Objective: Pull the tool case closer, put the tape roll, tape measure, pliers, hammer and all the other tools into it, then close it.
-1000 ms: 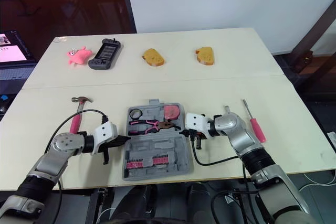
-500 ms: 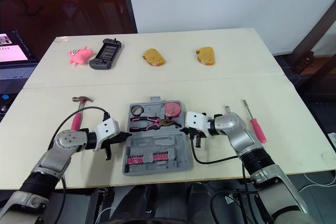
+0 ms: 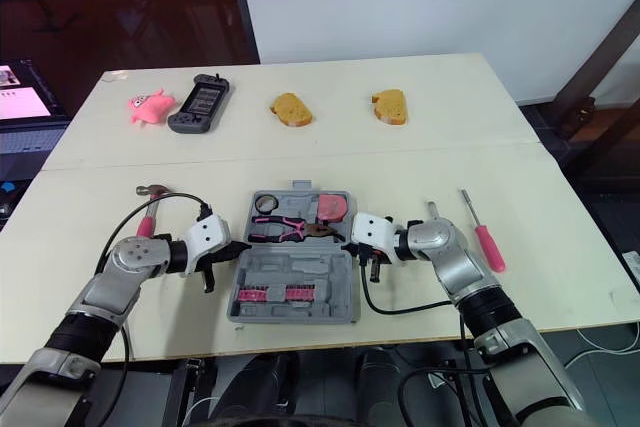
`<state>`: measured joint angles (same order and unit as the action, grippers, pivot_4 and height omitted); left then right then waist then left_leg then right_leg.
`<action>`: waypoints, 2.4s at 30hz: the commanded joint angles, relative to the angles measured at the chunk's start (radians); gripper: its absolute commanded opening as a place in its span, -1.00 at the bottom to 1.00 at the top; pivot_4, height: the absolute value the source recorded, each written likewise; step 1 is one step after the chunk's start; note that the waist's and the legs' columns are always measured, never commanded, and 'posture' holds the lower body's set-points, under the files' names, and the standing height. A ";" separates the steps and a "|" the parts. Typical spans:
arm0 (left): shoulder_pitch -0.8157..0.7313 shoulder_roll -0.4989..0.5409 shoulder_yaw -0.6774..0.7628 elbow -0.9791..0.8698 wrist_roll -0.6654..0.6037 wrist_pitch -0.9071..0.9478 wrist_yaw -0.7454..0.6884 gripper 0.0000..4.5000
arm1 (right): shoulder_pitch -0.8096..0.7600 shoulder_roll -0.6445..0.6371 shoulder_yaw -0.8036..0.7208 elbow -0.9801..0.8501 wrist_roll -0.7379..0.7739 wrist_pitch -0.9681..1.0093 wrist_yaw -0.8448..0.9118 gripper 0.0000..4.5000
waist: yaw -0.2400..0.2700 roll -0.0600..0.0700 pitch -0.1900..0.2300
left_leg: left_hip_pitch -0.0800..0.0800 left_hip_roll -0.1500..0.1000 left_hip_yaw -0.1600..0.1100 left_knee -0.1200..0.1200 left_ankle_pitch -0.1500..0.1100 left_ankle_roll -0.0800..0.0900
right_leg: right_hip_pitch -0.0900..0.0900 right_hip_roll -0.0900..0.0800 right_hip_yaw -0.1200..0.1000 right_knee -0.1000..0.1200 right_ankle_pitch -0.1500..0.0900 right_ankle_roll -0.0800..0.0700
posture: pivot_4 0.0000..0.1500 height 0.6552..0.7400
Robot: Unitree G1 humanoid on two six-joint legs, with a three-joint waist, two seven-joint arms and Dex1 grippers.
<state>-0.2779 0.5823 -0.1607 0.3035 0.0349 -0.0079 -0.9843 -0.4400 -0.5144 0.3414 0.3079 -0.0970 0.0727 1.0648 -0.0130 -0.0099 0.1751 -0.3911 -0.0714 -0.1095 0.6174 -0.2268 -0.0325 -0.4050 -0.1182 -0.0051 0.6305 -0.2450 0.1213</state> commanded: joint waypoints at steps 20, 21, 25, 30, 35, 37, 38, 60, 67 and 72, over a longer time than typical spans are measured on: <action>0.067 0.000 -0.008 -0.107 -0.017 0.015 0.004 -0.99 | -0.050 0.064 0.038 0.062 -0.020 -0.028 0.001 -1.00 | -0.007 0.000 -0.001 | 0.001 0.001 0.000 -0.001 0.000 0.000 | 0.000 0.001 0.000 0.000 0.000 0.000 | 1.00 1.00; 0.067 0.000 -0.008 -0.107 -0.017 0.016 0.005 -0.99 | -0.054 0.067 0.038 0.068 -0.020 -0.030 0.002 -1.00 | -0.007 0.000 -0.001 | 0.001 0.001 0.000 -0.001 0.000 0.000 | 0.000 0.001 0.000 0.000 0.000 0.000 | 1.00 1.00; 0.066 0.002 -0.007 -0.106 -0.019 0.020 0.004 -0.99 | -0.060 0.070 0.036 0.080 -0.021 -0.036 0.008 -1.00 | -0.007 0.000 -0.001 | 0.001 0.001 0.000 -0.001 0.000 0.000 | 0.000 0.001 0.000 0.000 0.000 0.000 | 1.00 1.00; 0.065 0.005 -0.003 -0.103 -0.018 0.020 0.005 -0.99 | -0.050 0.068 0.037 0.072 -0.021 -0.032 0.012 -1.00 | -0.006 0.000 -0.001 | 0.001 0.001 0.000 -0.001 0.000 0.000 | 0.000 0.001 0.000 0.000 0.000 0.000 | 1.00 1.00; 0.053 0.025 0.023 -0.066 -0.010 0.003 0.024 -0.99 | -0.026 0.047 0.027 0.071 -0.025 -0.032 0.003 -1.00 | -0.006 0.000 -0.001 | 0.001 0.001 0.000 -0.001 0.000 0.000 | 0.000 0.001 0.000 0.000 0.000 0.000 | 1.00 1.00; 0.049 0.042 0.056 -0.046 -0.020 0.002 0.039 -0.99 | -0.014 0.026 0.011 0.082 -0.027 -0.041 -0.007 -1.00 | -0.006 0.000 -0.001 | 0.001 0.001 0.000 -0.001 0.000 0.000 | 0.000 0.001 0.000 0.000 0.000 0.000 | 1.00 1.00; 0.048 0.046 0.068 -0.041 -0.026 0.004 0.044 -0.99 | -0.010 0.019 0.004 0.085 -0.027 -0.046 -0.013 -1.00 | -0.006 0.000 -0.001 | 0.001 0.001 0.000 -0.001 0.000 0.000 | 0.000 0.001 0.000 0.000 0.000 0.000 | 1.00 1.00; 0.396 0.270 0.647 -0.173 -0.456 0.073 -0.107 1.00 | 0.248 -0.329 -0.586 -0.198 0.508 0.263 0.141 0.99 | 0.002 0.000 0.001 | -0.002 0.004 0.001 -0.002 0.000 0.000 | -0.002 -0.002 0.000 -0.003 -0.003 -0.004 | 1.00 1.00; 0.493 0.305 0.874 0.044 -0.498 -0.045 -0.162 1.00 | 0.336 -0.372 -0.779 -0.074 0.549 0.251 0.087 0.99 | 0.002 0.000 0.001 | -0.003 0.004 0.002 -0.002 -0.001 0.000 | -0.002 -0.002 0.000 -0.005 -0.003 -0.004 | 1.00 1.00; 0.504 0.335 0.934 0.199 -0.513 -0.077 -0.193 1.00 | 0.351 -0.380 -0.831 -0.029 0.574 0.260 0.079 0.99 | 0.001 0.000 0.001 | -0.002 0.006 0.003 -0.003 -0.001 0.000 | -0.002 -0.002 0.000 -0.006 -0.004 -0.007 | 1.00 1.00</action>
<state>0.2219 0.8940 0.7276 0.4738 -0.4601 -0.0598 -1.1638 -0.0847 -0.8795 -0.4419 0.2818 0.4482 0.3386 1.1444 -0.0118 -0.0095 0.1762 -0.3936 -0.0655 -0.1063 0.6148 -0.2276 -0.0322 -0.4069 -0.1202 -0.0048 0.6248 -0.2494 0.1147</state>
